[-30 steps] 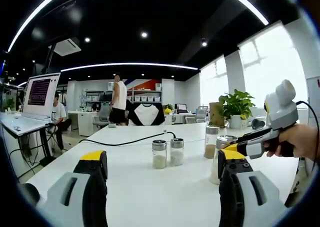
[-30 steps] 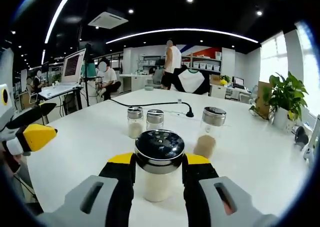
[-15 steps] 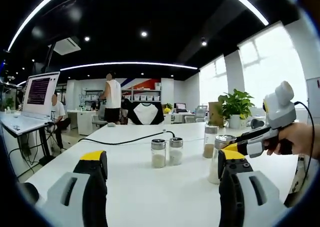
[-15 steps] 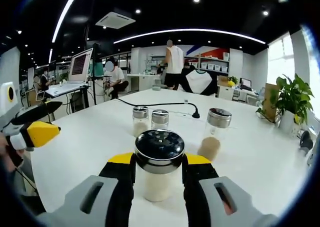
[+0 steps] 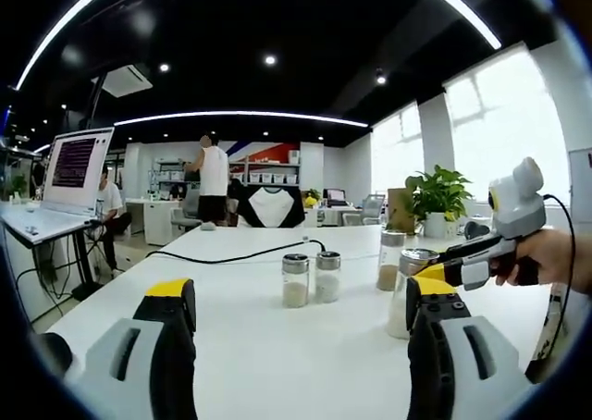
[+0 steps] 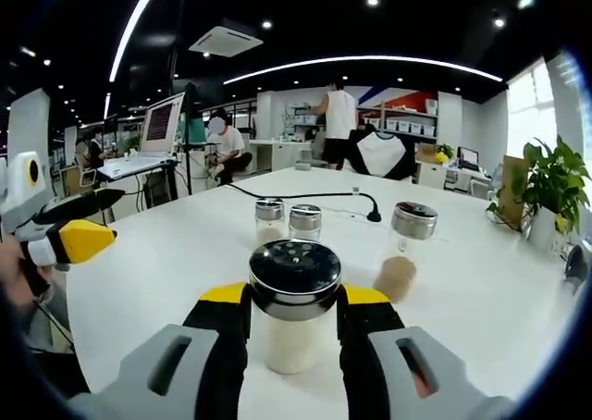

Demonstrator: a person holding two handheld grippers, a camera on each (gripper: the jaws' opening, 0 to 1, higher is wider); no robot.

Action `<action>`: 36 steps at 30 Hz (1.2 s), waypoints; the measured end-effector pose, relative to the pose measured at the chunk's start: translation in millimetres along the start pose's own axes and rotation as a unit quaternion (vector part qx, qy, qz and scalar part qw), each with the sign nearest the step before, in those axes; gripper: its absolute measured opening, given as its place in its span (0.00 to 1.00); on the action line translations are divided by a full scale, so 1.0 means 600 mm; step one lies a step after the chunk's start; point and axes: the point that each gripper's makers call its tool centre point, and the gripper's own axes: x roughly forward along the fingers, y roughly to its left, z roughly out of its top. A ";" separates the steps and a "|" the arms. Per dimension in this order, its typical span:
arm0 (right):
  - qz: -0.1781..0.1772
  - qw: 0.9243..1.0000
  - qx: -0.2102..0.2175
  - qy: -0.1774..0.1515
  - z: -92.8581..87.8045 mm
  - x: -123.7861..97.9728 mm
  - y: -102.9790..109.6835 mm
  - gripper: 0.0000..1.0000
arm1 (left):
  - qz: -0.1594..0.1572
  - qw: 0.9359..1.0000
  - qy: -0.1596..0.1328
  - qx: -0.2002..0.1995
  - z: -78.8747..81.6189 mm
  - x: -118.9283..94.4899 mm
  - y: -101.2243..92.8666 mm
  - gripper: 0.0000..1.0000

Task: Rotate the seasoning bottle until the label or dispensing opening points toward the visible target arrow and the bottle remains upright within the marked orientation range

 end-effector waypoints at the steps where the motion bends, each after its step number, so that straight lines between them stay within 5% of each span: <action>1: 0.002 1.000 0.000 0.000 0.000 0.000 0.000 0.35 | 0.000 1.000 0.000 0.001 0.000 0.000 0.000 1.00; 36: 0.140 0.990 -0.016 -0.015 -0.005 0.006 0.001 0.35 | -0.014 1.000 0.001 0.001 0.009 0.005 -0.012 1.00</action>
